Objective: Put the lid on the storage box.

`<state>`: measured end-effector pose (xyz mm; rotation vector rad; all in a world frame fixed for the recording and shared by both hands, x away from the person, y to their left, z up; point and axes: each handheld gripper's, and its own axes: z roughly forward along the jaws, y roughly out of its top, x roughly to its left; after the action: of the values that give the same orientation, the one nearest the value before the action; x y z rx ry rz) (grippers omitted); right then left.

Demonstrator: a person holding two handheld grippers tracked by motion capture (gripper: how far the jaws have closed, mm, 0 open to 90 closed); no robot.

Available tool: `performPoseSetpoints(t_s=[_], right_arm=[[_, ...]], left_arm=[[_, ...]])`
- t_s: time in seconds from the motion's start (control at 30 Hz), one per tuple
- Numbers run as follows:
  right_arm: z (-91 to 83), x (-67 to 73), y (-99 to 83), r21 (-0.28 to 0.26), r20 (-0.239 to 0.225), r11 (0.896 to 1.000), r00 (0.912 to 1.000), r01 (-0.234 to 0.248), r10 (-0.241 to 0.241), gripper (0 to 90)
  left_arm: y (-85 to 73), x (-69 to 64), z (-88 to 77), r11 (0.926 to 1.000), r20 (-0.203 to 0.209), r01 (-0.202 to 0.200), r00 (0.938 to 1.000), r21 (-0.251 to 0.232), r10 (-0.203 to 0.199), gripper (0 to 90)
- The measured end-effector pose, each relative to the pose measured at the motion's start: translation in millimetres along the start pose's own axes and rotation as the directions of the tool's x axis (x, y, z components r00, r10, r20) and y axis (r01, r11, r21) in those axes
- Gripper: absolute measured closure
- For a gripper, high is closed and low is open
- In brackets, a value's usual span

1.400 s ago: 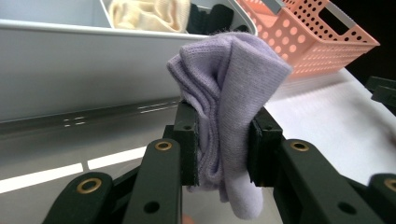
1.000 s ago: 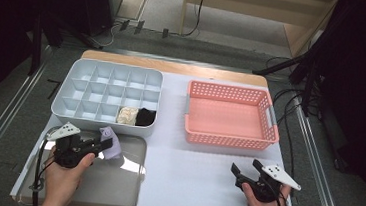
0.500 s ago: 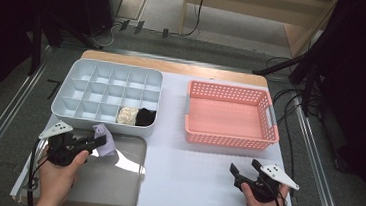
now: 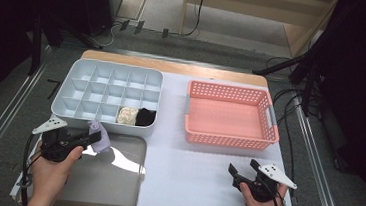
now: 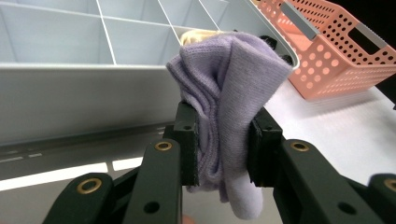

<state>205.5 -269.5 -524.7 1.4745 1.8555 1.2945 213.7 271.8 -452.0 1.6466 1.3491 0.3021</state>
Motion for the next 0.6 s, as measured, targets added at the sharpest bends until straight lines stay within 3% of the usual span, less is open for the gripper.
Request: performPoseSetpoints(t_s=[0.2,0.6], right_arm=[[0.9,1.1,-0.4,0.004,0.005,1.0,1.0,0.004,-0.004,14.5],[1.7,1.2,-0.9,0.009,0.005,1.0,1.0,0.007,-0.007,14.6]], left_arm=[[8.2,-0.1,3.6,0.9999,-0.009,-0.014,0.9999,0.005,0.014,70.7],[26.0,2.8,15.1,1.0,0.014,-0.004,0.9999,0.001,0.004,70.6]])
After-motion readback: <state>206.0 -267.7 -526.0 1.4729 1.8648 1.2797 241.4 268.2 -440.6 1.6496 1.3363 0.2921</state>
